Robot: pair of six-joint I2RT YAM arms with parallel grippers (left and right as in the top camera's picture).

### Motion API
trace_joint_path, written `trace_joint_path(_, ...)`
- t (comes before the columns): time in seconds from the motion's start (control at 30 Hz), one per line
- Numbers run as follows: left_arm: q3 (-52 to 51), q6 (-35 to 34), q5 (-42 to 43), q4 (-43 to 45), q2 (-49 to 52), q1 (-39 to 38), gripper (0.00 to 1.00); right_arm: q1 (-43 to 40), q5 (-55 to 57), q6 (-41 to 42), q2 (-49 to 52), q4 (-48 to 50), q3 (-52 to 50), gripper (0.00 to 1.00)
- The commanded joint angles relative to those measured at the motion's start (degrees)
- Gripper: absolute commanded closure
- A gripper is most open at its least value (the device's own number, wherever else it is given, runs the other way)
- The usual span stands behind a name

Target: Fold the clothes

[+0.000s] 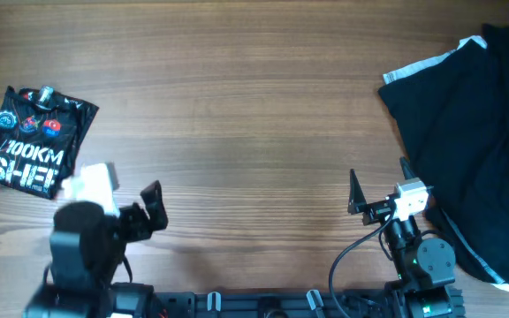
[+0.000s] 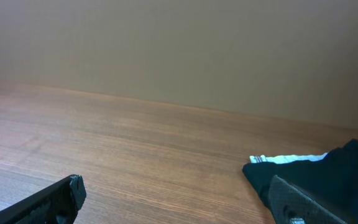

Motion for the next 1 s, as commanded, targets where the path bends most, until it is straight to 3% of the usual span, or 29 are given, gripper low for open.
trace_joint_path(0.0,-13.8,-0.3,-0.7,8.3,-11.5,2.8,0.0,0.1,-0.7,-1.0,-0.5,0.1,0.0,0.0)
trace_joint_path(0.1,-27.8,-0.3,1.2,23.5,-20.5,3.4,0.0,0.1,-0.7,-1.0,-0.5,0.1,0.0,0.01)
trace_joint_path(0.27,-43.2,-0.3,1.2,50.1,-27.0,3.4,0.0,0.1,-0.7,-1.0,-0.5,0.1,0.0,0.0)
trace_joint_path(0.97,-44.0,-0.3,4.9,50.3,-27.1,3.3,0.0,0.1,-0.7,-1.0,-0.5,0.1,0.0,0.0)
